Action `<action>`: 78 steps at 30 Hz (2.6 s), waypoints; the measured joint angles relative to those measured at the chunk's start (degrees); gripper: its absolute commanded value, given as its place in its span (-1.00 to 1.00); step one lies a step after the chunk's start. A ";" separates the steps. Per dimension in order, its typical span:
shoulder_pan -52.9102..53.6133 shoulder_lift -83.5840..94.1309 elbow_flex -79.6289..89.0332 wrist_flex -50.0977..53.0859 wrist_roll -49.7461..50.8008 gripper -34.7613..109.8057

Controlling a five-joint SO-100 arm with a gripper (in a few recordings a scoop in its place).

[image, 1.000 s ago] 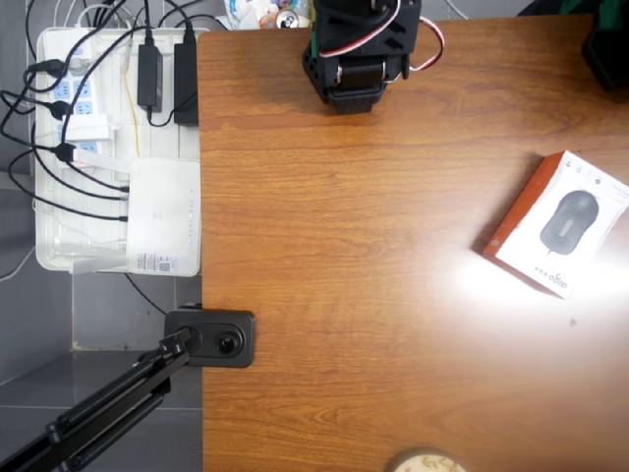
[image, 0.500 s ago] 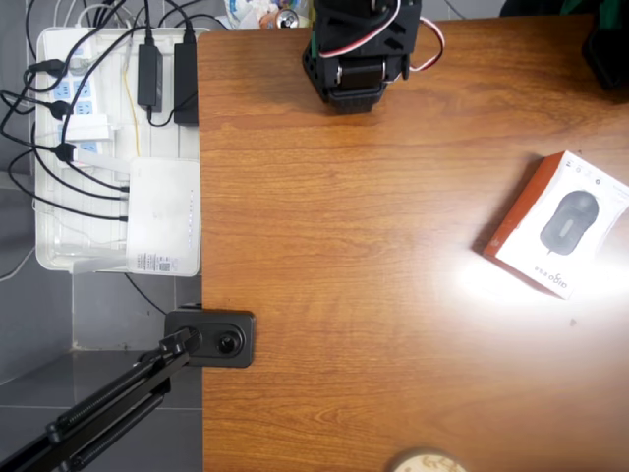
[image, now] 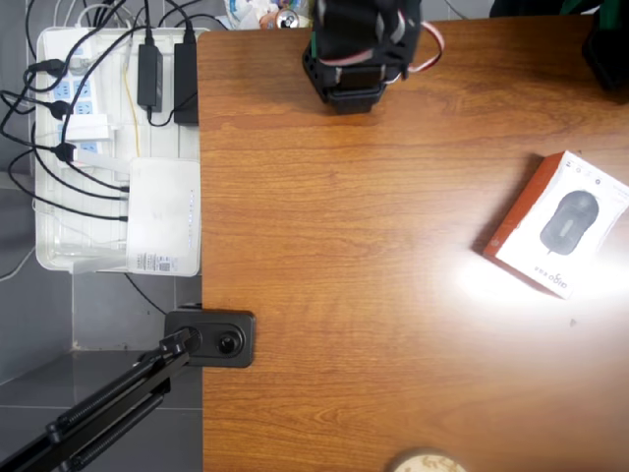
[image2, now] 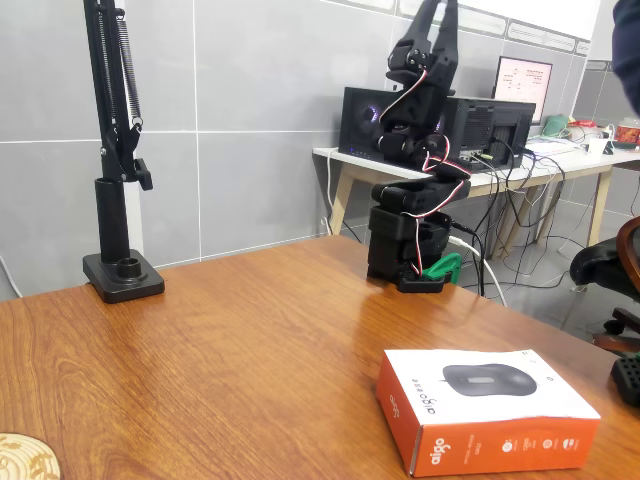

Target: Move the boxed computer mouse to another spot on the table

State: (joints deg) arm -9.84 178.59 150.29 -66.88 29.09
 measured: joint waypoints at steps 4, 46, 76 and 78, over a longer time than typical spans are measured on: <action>-11.07 -10.37 -25.66 36.04 4.22 -0.52; -39.02 -97.38 -75.23 124.72 -17.67 0.63; -46.93 -113.73 -86.40 122.08 -18.81 0.65; -47.11 -115.40 -86.04 119.27 -18.81 0.53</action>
State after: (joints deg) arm -56.95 63.19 64.25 52.38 10.28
